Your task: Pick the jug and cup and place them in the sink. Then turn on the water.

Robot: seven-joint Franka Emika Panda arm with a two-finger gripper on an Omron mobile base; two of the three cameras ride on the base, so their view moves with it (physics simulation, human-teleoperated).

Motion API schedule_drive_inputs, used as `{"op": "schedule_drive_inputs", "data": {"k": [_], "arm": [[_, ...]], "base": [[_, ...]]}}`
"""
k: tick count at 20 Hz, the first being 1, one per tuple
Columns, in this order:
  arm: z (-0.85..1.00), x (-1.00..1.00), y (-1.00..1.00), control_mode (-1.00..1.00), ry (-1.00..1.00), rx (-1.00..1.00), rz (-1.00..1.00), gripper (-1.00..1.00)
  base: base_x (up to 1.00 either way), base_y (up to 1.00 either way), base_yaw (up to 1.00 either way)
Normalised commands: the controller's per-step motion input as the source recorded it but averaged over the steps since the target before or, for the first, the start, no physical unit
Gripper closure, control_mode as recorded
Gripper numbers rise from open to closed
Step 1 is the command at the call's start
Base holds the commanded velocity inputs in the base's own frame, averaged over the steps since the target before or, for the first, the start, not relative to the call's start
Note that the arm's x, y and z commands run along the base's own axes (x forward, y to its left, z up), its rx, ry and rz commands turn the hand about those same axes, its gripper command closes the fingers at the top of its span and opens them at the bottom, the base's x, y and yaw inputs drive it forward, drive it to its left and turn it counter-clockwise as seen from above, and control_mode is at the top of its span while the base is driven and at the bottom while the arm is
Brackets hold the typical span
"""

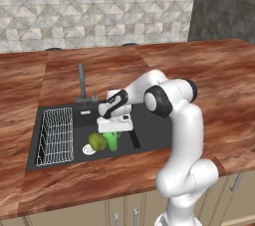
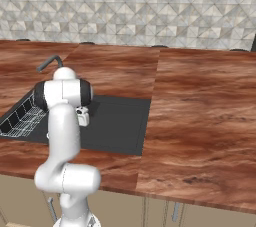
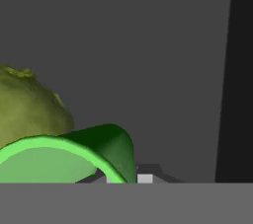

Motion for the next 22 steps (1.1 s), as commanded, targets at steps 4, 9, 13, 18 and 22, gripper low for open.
{"op": "schedule_drive_inputs", "data": {"k": [4,9,13,18,22], "arm": [[-0.24,0.03,0.0,-1.0,0.0,0.0,0.0,1.0],[-0.11,0.0,0.0,-1.0,0.0,0.0,0.0,1.0],[0.0,0.0,0.0,-1.0,0.0,0.0,0.0,1.0],[0.0,0.0,0.0,-1.0,0.0,0.0,0.0,-1.0],[0.0,0.0,0.0,-1.0,0.0,0.0,0.0,-1.0]], "base": [[0.0,0.0,0.0],[0.0,0.0,0.0],[0.0,0.0,0.0],[0.0,0.0,0.0],[0.0,0.0,0.0]]}}
